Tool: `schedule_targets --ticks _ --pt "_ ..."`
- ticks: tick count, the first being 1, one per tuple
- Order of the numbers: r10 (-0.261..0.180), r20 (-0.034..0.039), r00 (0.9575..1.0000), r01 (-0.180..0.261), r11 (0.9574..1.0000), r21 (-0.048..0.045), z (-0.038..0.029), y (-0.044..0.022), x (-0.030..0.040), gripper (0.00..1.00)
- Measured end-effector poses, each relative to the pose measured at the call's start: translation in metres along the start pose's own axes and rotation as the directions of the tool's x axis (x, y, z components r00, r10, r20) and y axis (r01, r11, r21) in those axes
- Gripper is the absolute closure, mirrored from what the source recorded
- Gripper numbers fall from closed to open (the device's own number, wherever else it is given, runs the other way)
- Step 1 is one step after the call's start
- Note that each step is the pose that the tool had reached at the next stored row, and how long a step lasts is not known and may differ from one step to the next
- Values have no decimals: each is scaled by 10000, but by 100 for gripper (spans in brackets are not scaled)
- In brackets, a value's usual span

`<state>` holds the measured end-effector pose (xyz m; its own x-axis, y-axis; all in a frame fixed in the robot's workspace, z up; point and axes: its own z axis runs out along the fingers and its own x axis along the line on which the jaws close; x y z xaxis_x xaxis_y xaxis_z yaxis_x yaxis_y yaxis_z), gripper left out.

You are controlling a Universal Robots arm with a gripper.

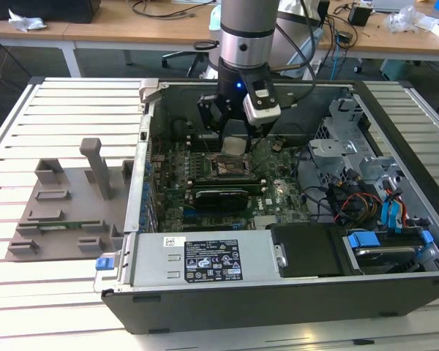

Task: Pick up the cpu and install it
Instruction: 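Place the cpu into insertion slot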

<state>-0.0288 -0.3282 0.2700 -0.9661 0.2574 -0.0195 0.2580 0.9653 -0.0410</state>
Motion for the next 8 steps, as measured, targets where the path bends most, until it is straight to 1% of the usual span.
schedule_targets --ticks 3,5,8 --pt "314 -12 9995 -314 9995 7 2 0 0 45" --pt "565 -22 9984 -565 9984 13 3 0 0 45" --pt "1003 -40 9949 -1003 9950 23 5 0 0 45"
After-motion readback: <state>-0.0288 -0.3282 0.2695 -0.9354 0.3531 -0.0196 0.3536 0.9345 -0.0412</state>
